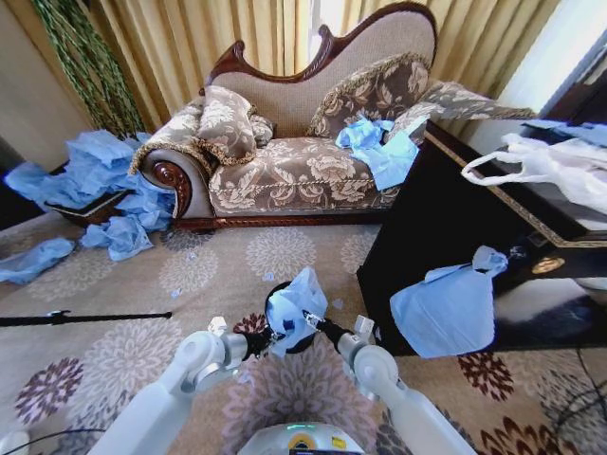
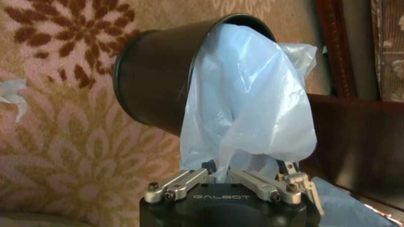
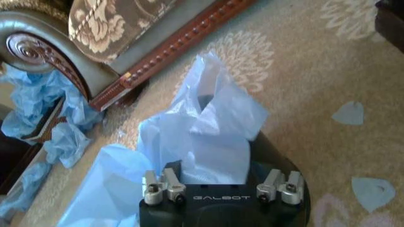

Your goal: Place a garbage bag over the trash bin.

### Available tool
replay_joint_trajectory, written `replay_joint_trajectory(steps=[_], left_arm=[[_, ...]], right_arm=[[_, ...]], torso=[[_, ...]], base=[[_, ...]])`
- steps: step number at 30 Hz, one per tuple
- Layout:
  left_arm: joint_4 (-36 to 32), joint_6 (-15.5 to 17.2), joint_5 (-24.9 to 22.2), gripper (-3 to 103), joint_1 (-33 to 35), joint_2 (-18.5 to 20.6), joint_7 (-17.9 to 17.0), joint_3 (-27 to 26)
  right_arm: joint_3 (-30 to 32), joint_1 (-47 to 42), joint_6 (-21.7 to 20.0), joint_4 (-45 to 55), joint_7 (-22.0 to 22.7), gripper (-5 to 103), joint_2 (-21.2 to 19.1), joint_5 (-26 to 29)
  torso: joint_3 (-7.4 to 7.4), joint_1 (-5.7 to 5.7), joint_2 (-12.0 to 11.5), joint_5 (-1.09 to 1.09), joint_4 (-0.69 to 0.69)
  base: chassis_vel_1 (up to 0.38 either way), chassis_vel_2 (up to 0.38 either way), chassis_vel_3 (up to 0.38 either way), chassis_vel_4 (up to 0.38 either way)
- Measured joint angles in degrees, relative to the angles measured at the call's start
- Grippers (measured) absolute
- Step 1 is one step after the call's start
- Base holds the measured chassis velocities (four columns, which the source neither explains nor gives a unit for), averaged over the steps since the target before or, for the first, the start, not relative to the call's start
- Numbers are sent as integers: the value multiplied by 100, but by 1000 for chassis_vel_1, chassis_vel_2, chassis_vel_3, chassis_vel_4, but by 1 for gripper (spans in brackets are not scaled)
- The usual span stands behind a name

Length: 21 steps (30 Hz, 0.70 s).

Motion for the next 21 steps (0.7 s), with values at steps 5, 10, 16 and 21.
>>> replay_joint_trajectory(steps=[5,10,16,21], left_arm=[[-10,14,-3,0,48,16,4,-97],[-18,15,-3,0,69,0,5,-144],[-53,32,27,0,185,-1,7,-216],[-75,53,82,0,255,-27,15,-236]], right_arm=[[80,-65,14,79,-69,54,-81,5],[141,-144,34,123,-118,33,-69,-8],[244,-225,63,213,-179,11,-103,-1],[296,-268,96,261,-216,1,-117,15]], torso=[[0,0,0,0,0],[0,0,0,0,0],[0,0,0,0,0],[0,0,0,0,0]], base=[[0,0,0,0],[0,0,0,0],[0,0,0,0],[0,0,0,0]])
